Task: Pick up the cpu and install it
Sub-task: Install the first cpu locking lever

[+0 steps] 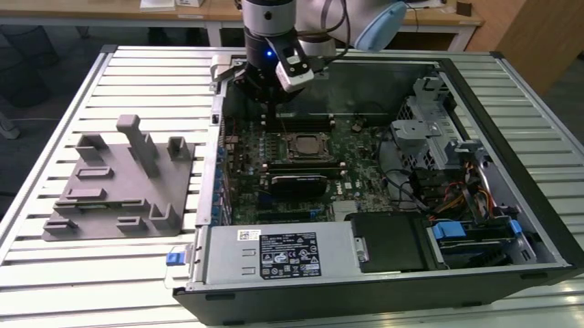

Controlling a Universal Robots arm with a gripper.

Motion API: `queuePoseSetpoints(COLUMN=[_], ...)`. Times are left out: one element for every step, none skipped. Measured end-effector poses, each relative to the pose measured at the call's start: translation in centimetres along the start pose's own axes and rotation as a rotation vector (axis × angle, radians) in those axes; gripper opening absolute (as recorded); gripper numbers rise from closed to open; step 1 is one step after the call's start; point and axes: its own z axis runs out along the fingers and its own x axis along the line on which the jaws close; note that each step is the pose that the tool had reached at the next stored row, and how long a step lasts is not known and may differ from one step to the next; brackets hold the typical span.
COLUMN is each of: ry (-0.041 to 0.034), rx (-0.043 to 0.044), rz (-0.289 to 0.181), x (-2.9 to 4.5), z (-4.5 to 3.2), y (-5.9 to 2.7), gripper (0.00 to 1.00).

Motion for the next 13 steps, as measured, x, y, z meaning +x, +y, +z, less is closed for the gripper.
queuePoseSetpoints(ry=[0.0, 0.0001, 0.0001, 0.0, 0.0, 0.0001, 0.0001, 0.0001, 0.0001, 0.0001, 0.0001, 0.0, 0.0], rx=[0.0, -0.0001, 0.0, -0.0002, -0.0003, -0.0003, -0.0002, -0.0003, -0.0002, -0.0003, -0.0003, -0.0004, -0.0003], rz=[-0.002, -0.005, -0.007, -0.009, -0.01, -0.012, -0.013, -0.013, -0.014, -0.014, -0.014, -0.014, -0.014], x=[0.0, 0.0, -0.04, -0.12, -0.23, -0.33, -0.41, -0.48, -0.55, -0.59, -0.61, -0.62, -0.7], z=[0.0, 0.0, 0.0, 0.01, 0.02, 0.01, 0.01, 0.02, 0.01, 0.02, 0.02, 0.02, 0.02], y=[0.05, 0.07, 0.08, 0.09, 0.1, 0.1, 0.11, 0.11, 0.12, 0.12, 0.12, 0.12, 0.13], gripper=[0.11, 0.11, 0.11, 0.11, 0.11, 0.11, 0.11, 0.11, 0.11, 0.11, 0.11, 0.11, 0.11])
